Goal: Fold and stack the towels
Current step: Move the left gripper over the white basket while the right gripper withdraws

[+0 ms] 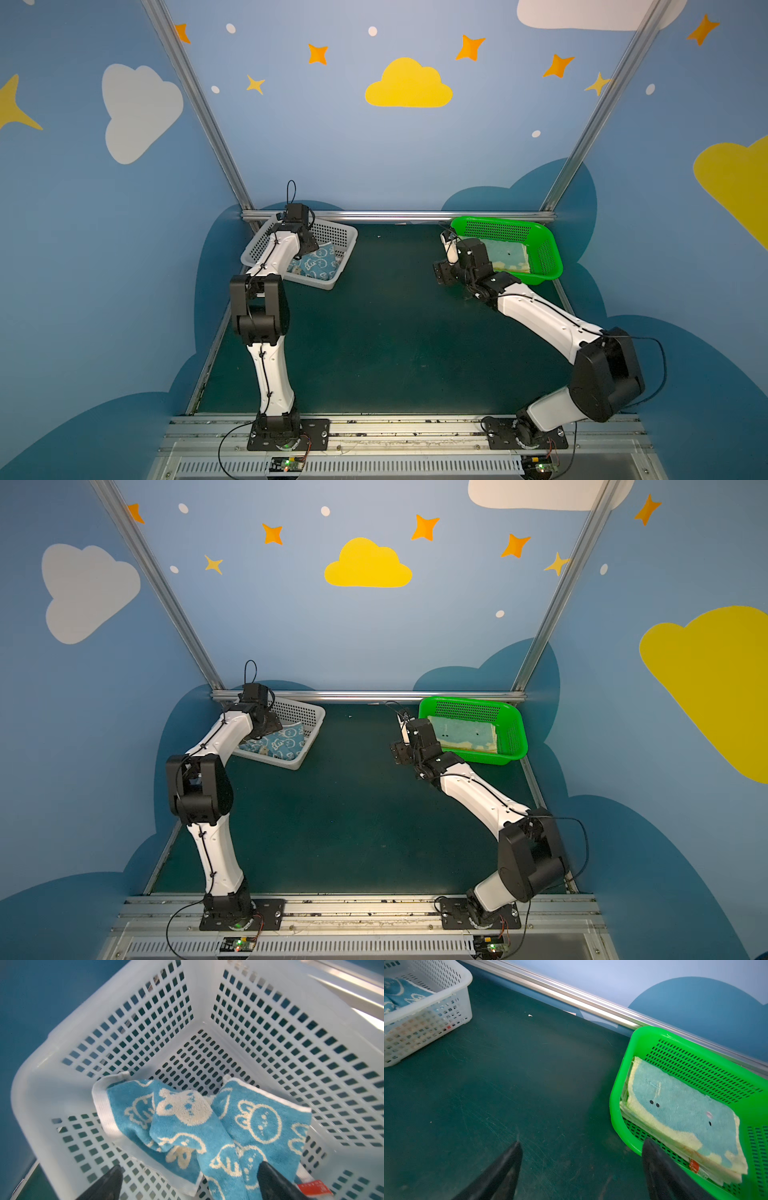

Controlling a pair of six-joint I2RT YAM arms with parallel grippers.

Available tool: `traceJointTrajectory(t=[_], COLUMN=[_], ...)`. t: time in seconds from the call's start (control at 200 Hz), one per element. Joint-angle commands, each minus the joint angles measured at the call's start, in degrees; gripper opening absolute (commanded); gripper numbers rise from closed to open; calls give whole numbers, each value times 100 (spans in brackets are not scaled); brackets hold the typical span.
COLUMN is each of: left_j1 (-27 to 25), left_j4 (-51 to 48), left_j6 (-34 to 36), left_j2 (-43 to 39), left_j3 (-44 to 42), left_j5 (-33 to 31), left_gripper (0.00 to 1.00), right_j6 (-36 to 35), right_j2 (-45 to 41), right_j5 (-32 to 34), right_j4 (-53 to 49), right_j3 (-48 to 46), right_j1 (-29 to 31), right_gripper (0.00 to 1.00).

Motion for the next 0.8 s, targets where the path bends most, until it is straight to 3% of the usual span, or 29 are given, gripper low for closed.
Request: traceJointTrajectory(t=[0.0,0.12,0.285,0.436,0.501,0.571,0.796], left_j1=[153,299,380,384,380,383,304], left_j4=[-532,-826,-1051,-882,-842,-762,19], left_j6=[58,67,128,269,277,268,293], left_j2=[475,1029,1501,1555,1527,1434,470], left_j3=[545,1100,1559,1526,1529,1486,787], left_j5=[150,284,412,791,898,1056,1605], left_gripper=[100,100,92,59,30,5,4], right_j6=[222,36,338,429,461,475,547], right_j2=[-189,-262,-280,-217,-183,-152,-78], right_j5=[-56,-310,-373,-532,-566,-622,-669], right_j4=[-400,-928,-1298,-1334,-1339,-1339,-1276], right_j3=[-130,-80,-48,-68,-77,-70,-83], right_j1=[35,59,68,77,78,86,86], right_gripper=[86,86,86,86,86,86,86])
